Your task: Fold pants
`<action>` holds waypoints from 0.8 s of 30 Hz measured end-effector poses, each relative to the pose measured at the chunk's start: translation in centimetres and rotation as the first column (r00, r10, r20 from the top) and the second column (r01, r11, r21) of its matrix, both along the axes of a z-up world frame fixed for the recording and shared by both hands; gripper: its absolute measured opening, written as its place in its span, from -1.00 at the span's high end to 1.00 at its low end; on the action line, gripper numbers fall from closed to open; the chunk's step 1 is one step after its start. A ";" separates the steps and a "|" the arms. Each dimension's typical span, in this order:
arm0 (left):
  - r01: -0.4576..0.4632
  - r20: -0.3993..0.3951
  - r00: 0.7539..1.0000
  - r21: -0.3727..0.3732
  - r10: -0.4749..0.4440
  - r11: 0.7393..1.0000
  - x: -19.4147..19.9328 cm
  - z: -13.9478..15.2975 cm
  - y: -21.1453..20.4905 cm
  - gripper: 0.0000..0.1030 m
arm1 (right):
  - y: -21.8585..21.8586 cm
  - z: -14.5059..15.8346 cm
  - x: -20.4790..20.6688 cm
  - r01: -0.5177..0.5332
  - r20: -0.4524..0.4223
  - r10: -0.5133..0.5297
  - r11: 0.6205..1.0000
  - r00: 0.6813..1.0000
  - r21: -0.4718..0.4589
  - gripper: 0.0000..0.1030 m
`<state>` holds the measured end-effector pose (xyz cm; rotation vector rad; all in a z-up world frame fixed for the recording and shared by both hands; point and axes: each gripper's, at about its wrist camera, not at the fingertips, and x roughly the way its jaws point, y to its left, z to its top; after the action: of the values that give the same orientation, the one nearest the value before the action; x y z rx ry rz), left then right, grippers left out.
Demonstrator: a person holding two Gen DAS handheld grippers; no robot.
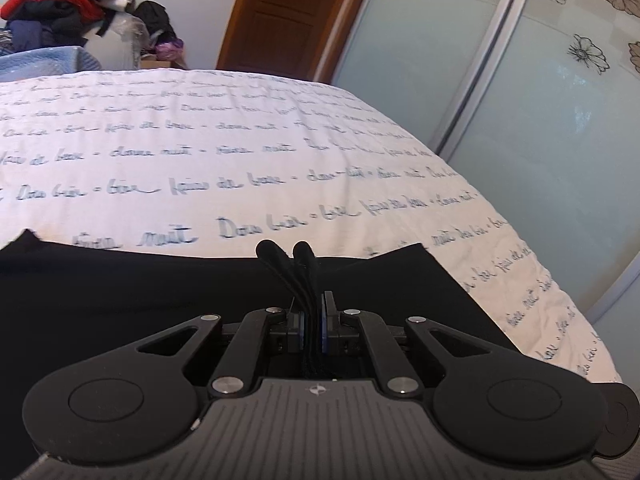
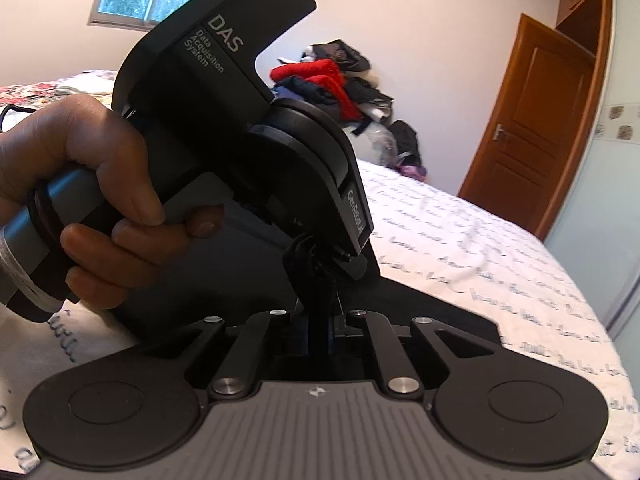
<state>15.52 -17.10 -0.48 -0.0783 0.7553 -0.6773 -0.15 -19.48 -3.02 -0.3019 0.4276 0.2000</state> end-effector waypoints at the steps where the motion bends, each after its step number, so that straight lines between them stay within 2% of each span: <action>1: -0.005 0.000 1.000 0.000 0.005 1.000 0.1 0.0 0.3 0.80 | 0.1 -0.1 0.2 -0.006 -0.003 0.006 1.000 1.000 0.003 0.84; 17: -0.060 0.066 0.996 0.050 0.057 0.997 0.0 0.2 4.2 0.80 | 0.6 -0.4 4.7 -0.100 -0.034 0.101 0.995 0.994 0.029 0.84; 24: -0.102 0.052 0.994 0.051 0.099 0.994 0.3 -0.5 6.6 0.80 | 0.6 -0.1 6.2 -0.146 -0.055 0.148 0.989 0.988 0.033 0.84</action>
<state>15.83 -10.54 -1.02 -0.0500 0.7164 -0.5612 6.01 -18.92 -3.15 -0.3000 0.4588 0.3595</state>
